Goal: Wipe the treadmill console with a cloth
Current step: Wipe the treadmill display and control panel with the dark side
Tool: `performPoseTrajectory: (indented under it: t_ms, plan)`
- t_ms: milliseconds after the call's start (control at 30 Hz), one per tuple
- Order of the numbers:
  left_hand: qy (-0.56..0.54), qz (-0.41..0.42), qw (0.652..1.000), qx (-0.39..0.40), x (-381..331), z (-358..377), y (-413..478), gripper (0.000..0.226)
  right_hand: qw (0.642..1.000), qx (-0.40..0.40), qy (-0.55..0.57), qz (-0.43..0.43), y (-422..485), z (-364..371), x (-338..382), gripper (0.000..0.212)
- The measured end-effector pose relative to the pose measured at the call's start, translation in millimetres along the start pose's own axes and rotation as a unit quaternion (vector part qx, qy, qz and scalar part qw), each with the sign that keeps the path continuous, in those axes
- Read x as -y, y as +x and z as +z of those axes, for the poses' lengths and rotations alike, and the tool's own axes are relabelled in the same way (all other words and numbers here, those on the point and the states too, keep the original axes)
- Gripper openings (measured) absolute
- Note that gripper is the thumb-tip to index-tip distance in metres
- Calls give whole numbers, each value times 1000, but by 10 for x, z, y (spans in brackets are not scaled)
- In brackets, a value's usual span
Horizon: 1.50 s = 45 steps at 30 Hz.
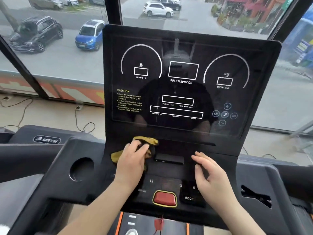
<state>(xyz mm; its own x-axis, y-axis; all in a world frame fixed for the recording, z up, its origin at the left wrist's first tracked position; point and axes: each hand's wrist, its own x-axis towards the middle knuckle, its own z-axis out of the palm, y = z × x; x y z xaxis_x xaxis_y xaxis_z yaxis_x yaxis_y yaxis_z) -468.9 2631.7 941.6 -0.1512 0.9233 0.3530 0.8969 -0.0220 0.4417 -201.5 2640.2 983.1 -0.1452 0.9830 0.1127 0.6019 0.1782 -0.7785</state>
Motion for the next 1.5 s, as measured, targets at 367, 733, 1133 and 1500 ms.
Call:
performPoseTrajectory:
  t_ms: [367, 733, 1133, 1500]
  plan:
    - [-57, 136, 984, 99, -1517, 723, 78, 38, 999, -38, -14, 15, -30, -531, -454, 33]
    - [-7, 23, 1000, 2, -1133, 548, 38, 39, 999, -41, 23, 13, -24, -486, -407, 33]
    - [27, 154, 987, 34, -962, 581, 47, 38, 999, -33, -18, -16, 64, -483, -243, 30]
    - [-100, -126, 979, -124, -205, -364, -9, 41, 993, 18, -4, -115, 273, 40, 220, 30]
